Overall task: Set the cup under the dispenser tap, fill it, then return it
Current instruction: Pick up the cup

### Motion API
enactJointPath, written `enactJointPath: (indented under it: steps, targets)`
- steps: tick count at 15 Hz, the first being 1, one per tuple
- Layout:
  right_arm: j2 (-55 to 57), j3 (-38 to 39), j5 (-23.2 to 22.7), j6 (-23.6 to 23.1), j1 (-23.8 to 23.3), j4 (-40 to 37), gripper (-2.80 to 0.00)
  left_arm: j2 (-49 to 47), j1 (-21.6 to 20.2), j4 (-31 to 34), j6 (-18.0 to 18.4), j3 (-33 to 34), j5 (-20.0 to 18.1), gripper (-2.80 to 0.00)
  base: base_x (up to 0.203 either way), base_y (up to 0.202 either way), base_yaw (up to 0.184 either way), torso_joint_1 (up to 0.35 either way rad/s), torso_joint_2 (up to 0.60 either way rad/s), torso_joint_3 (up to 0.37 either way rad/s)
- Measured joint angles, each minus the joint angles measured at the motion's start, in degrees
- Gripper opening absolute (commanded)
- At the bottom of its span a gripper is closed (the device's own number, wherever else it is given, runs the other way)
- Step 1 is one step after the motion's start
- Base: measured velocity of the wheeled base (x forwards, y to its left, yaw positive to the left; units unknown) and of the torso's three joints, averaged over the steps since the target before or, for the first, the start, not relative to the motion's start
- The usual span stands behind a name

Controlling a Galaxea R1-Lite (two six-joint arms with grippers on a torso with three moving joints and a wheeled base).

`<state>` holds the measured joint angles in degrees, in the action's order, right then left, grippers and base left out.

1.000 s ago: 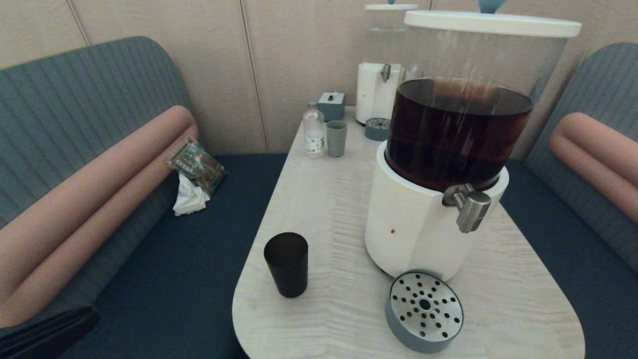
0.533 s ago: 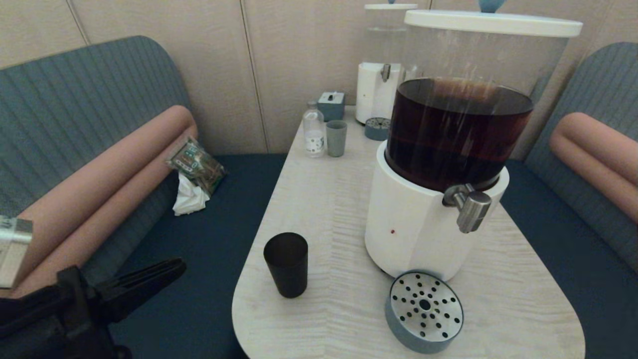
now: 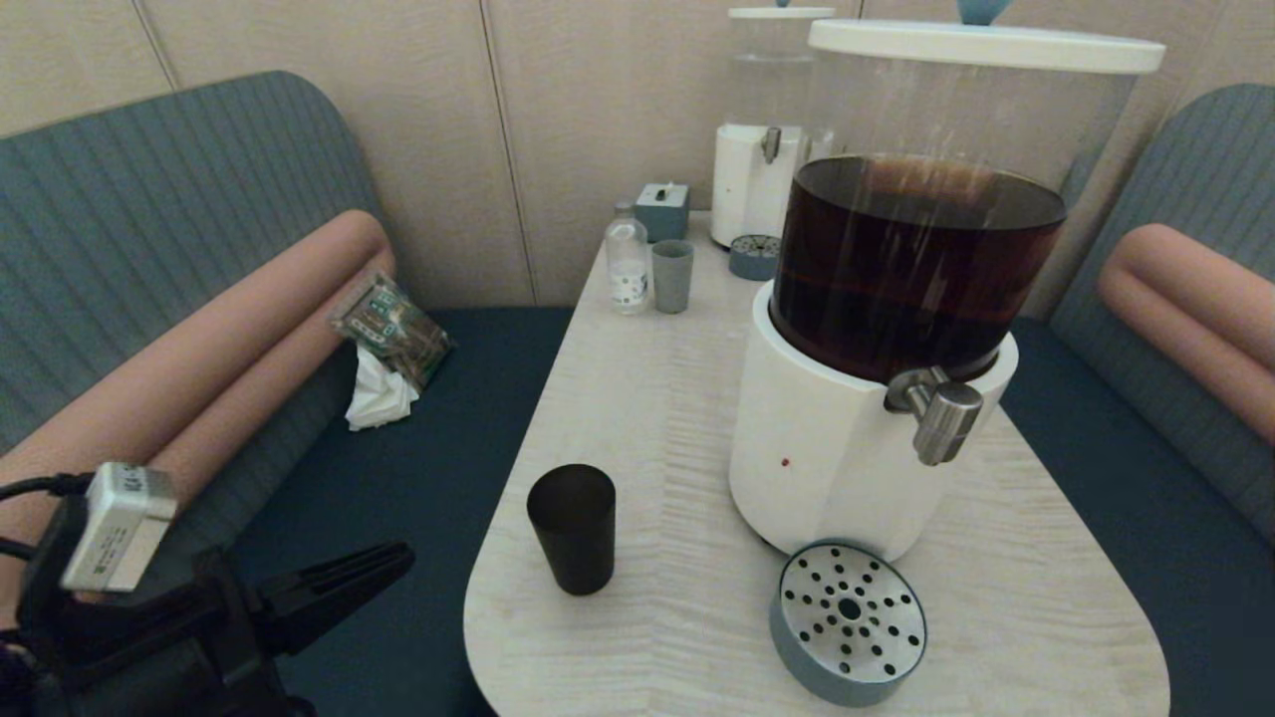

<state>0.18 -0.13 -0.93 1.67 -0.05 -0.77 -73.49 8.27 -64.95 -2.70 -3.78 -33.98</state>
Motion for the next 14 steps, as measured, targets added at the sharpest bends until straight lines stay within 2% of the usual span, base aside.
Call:
enactJointPath:
  steps: [4,9,14]
  targets:
    - [0.00,0.00,-0.01,-0.01,0.00,0.00,-2.80,-7.39,0.00,-5.43,0.03,0.07,-0.12,-2.80,0.000,0.000,0.000,0.000,0.00,0.000]
    - [0.00,-0.02,-0.01,-0.02,0.00,0.02,-2.80,-19.64,-0.02,-20.95,-0.52,2.95,-0.16,-2.80,0.000,0.000,0.000,0.000,0.00,0.000]
    - [0.02,-0.01,-0.01,0.00,0.02,0.00,-2.80,-23.09,-0.02,-22.31,-0.76,3.73,-0.11,-2.80,0.000,0.000,0.000,0.000,0.00,0.000]
